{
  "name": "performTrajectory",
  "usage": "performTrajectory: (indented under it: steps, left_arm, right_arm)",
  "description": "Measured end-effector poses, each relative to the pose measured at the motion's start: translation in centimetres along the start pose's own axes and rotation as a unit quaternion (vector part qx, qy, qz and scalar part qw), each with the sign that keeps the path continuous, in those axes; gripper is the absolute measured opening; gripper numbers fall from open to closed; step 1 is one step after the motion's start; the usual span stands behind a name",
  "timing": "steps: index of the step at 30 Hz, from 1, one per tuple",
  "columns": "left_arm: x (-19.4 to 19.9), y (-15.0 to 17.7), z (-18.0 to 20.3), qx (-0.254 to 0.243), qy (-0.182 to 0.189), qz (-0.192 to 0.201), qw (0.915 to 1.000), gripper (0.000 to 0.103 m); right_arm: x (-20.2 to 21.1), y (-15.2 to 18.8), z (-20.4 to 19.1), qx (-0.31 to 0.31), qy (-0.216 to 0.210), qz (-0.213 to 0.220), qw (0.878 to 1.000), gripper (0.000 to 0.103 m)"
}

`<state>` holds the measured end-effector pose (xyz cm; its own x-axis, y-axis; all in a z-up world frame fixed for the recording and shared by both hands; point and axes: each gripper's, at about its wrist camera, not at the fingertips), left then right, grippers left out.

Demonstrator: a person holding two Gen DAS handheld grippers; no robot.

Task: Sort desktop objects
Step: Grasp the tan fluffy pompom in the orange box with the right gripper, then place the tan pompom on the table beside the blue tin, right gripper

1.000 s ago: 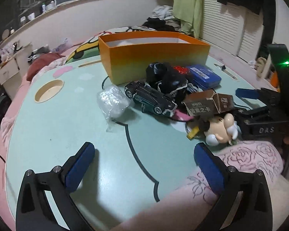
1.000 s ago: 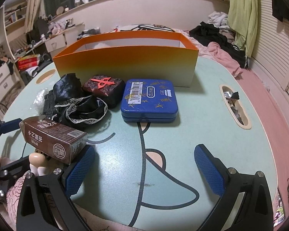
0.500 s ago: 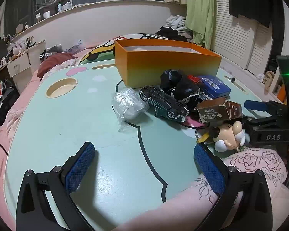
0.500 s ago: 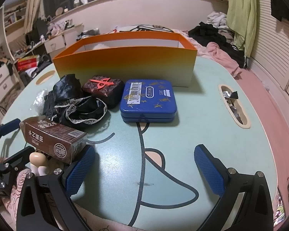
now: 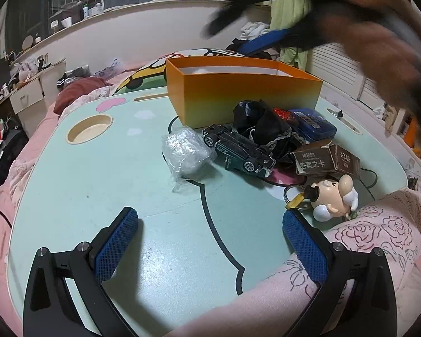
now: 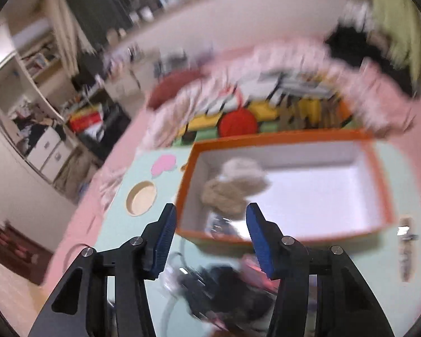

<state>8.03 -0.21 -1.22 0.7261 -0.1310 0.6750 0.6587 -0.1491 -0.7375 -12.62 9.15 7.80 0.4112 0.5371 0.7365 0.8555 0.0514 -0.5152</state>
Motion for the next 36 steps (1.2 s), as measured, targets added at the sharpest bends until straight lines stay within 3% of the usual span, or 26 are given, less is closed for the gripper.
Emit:
performTrajectory:
  steps: [3,5,6,10,12,15,17,20,23,25,27,29,32,35,36]
  left_arm:
    - [0.1,0.1,-0.1,0.001,0.002,0.002,1.0,0.103]
    - [0.2,0.1,-0.2,0.002,0.004,0.003,1.0,0.103]
    - [0.2,0.2,-0.2,0.002,0.005,0.004,1.0,0.103]
    - [0.4,0.2,-0.3,0.003,0.007,0.006,1.0,0.103]
    - [0.4,0.2,-0.2,0.003,0.007,0.006,1.0,0.103]
    - [0.5,0.2,-0.2,0.003,0.006,0.005,1.0,0.103]
    - [0.5,0.2,-0.2,0.003,0.006,0.005,1.0,0.103]
    - [0.5,0.2,-0.2,0.002,0.005,0.005,1.0,0.103]
    - [0.6,0.2,-0.1,0.001,0.003,0.003,1.0,0.103]
    - [0.6,0.1,-0.1,0.0,0.002,0.002,1.0,0.103]
    - [0.6,0.1,-0.2,0.0,0.002,0.002,1.0,0.102]
    - [0.6,0.1,-0.2,0.0,0.002,0.002,1.0,0.103]
    - [0.4,0.0,-0.3,-0.001,0.001,0.001,1.0,0.103]
    - [0.4,0.0,-0.3,-0.001,0.0,0.0,1.0,0.103]
    - [0.4,0.0,-0.3,-0.002,0.0,0.0,1.0,0.103]
  right_arm:
    - [-5.6,-0.7,0.3,-0.031,0.036,-0.06,0.997,0.053]
    - [-8.3,-0.6,1.3,-0.043,0.058,-0.094,0.993,0.044]
    - [-8.8,-0.6,1.6,-0.038,0.055,-0.089,0.994,0.036]
    - [-4.0,-0.8,2.3,-0.045,0.007,-0.03,0.999,0.036]
    - [1.0,-0.4,2.1,-0.03,-0.033,0.008,0.999,0.036]
    - [8.5,2.1,1.5,0.023,-0.059,0.06,0.996,0.036]
    - [12.2,5.4,1.5,0.062,-0.047,0.082,0.994,0.036]
    - [12.3,9.9,2.5,0.075,-0.022,0.046,0.996,0.037]
    - [9.4,13.0,5.0,0.048,0.011,0.0,0.999,0.037]
    - [7.3,14.3,6.3,0.03,0.05,-0.008,0.998,0.037]
    - [5.9,14.7,6.4,0.027,0.045,-0.008,0.999,0.037]
    - [4.8,14.1,5.4,0.049,0.049,0.022,0.997,0.039]
    - [4.4,14.0,5.0,0.069,0.107,0.075,0.989,0.048]
    - [6.5,15.1,5.0,0.07,0.083,0.12,0.987,0.064]
    - [7.5,15.9,5.1,0.07,0.084,0.137,0.985,0.074]
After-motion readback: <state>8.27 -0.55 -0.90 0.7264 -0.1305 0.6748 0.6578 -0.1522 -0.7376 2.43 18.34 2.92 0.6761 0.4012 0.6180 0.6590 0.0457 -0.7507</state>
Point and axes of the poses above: each gripper's, at about its wrist camera, not at the fingertips, and x roughly against the way its jaws point, z to its right, y to its underside, and after that the axes turned 3 degrees about -y, right-handed
